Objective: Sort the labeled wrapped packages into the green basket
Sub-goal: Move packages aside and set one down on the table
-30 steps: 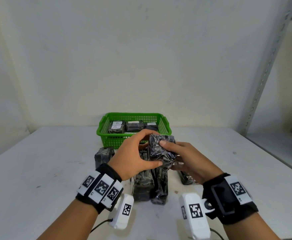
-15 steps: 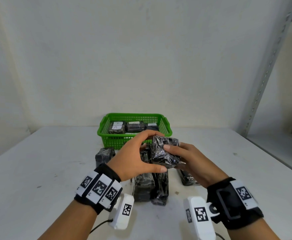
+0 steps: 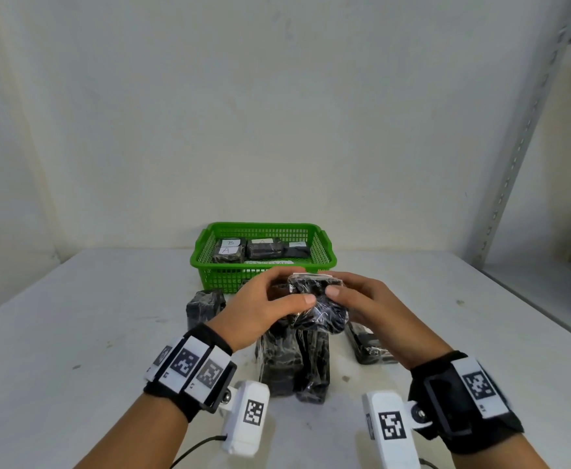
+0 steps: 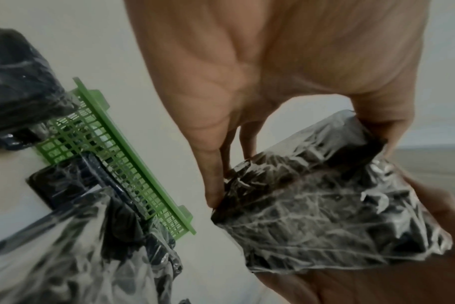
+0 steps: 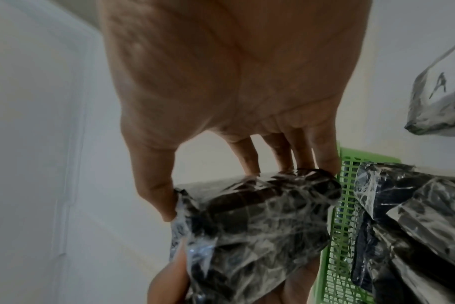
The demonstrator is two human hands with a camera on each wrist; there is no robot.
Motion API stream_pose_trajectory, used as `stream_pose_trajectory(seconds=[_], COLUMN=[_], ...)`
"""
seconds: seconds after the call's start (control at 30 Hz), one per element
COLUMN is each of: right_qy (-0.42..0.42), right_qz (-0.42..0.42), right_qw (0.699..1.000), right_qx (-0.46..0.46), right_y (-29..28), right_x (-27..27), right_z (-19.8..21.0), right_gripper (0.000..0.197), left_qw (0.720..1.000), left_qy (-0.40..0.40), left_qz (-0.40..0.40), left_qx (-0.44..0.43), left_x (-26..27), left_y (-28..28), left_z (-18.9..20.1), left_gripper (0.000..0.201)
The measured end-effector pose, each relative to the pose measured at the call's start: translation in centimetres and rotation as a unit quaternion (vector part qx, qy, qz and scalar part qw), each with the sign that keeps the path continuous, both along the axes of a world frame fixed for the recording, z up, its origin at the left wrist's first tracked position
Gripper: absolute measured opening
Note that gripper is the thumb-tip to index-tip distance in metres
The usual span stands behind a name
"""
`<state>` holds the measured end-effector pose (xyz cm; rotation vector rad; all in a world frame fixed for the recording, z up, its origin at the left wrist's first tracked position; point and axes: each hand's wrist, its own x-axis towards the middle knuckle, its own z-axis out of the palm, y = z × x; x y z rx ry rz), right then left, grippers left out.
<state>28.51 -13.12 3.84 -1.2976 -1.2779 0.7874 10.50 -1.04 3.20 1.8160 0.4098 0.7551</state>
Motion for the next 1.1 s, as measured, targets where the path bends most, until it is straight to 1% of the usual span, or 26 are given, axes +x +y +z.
stream_pose_trajectory(seconds=[0.07, 0.17, 0.23, 0.3, 0.4, 0.43, 0.5, 0.6, 0.67, 0.73, 0.83, 0.87, 0.93, 0.97, 1.03, 1.1], right_qy=[-0.019, -0.033, -0.037, -0.041, -0.033, -0.028, -0.028, -0.024, -0.028, -0.020, 0.008, 0.023, 0.045, 0.052, 0.040, 0.027], right_qz=[0.012, 0.003, -0.001, -0.003, -0.003, 0.003, 0.012, -0.004, -0.008, -0.010, -0.013, -0.015, -0.038, -0.053, -0.060, -0.055], right_qw=[1.000, 0.999, 0.999, 0.999, 0.999, 1.000, 0.999, 1.000, 1.000, 1.000, 0.999, 0.998, 0.994, 0.991, 0.987, 0.987], right_qx=[0.001, 0.011, 0.017, 0.014, 0.004, -0.002, -0.012, -0.008, -0.006, -0.008, -0.033, -0.052, -0.090, -0.112, -0.146, -0.145], right_y=[-0.1, -0.1, 0.0, 0.1, 0.2, 0.3, 0.3, 0.3, 0.2, 0.3, 0.3, 0.3, 0.1, 0.1, 0.2, 0.3], right_x=[0.0, 0.1, 0.2, 0.3, 0.2, 0.1, 0.1, 0.0, 0.1, 0.1, 0.2, 0.2, 0.1, 0.0, 0.1, 0.0], right_z=[0.0, 0.2, 0.1, 0.0, 0.0, 0.0, 0.2, 0.6, 0.7, 0.5, 0.2, 0.2, 0.7, 1.1, 1.4, 1.4], right_gripper=[0.062, 0.058, 0.058, 0.065, 0.069, 0.070, 0.066, 0.059, 0.060, 0.067, 0.083, 0.082, 0.060, 0.051, 0.046, 0.043], left_qw=[1.000, 1.000, 0.999, 0.999, 1.000, 1.000, 1.000, 0.998, 0.998, 0.999, 0.998, 0.997, 0.997, 0.998, 0.998, 0.999], left_qy=[-0.014, -0.014, 0.004, 0.028, 0.029, 0.026, 0.025, 0.045, 0.057, 0.052, 0.046, 0.053, 0.062, 0.059, 0.052, 0.038], left_qz=[0.013, -0.012, -0.029, -0.030, -0.004, 0.004, 0.009, -0.031, -0.030, 0.004, 0.038, 0.042, 0.028, 0.015, -0.011, -0.026], left_qx=[0.011, -0.016, -0.034, -0.028, 0.005, 0.011, 0.000, -0.030, -0.019, -0.006, 0.014, 0.027, 0.039, 0.032, 0.021, 0.027], left_x=[0.0, -0.2, -0.3, -0.3, -0.2, -0.2, -0.2, -0.3, -0.3, -0.3, -0.3, -0.4, -0.5, -0.5, -0.3, -0.1], left_y=[0.1, 0.3, 0.5, 0.6, 0.4, 0.3, 0.5, 0.9, 0.9, 0.8, 0.7, 0.6, 0.5, 0.5, 0.0, -0.2], left_z=[0.2, 0.0, -0.2, -0.2, 0.3, 0.4, 0.4, 0.2, 0.2, 0.4, 0.6, 0.6, 0.4, 0.3, 0.4, 0.5], left_gripper=[0.073, 0.075, 0.080, 0.083, 0.074, 0.074, 0.080, 0.080, 0.084, 0.094, 0.103, 0.107, 0.113, 0.116, 0.122, 0.126])
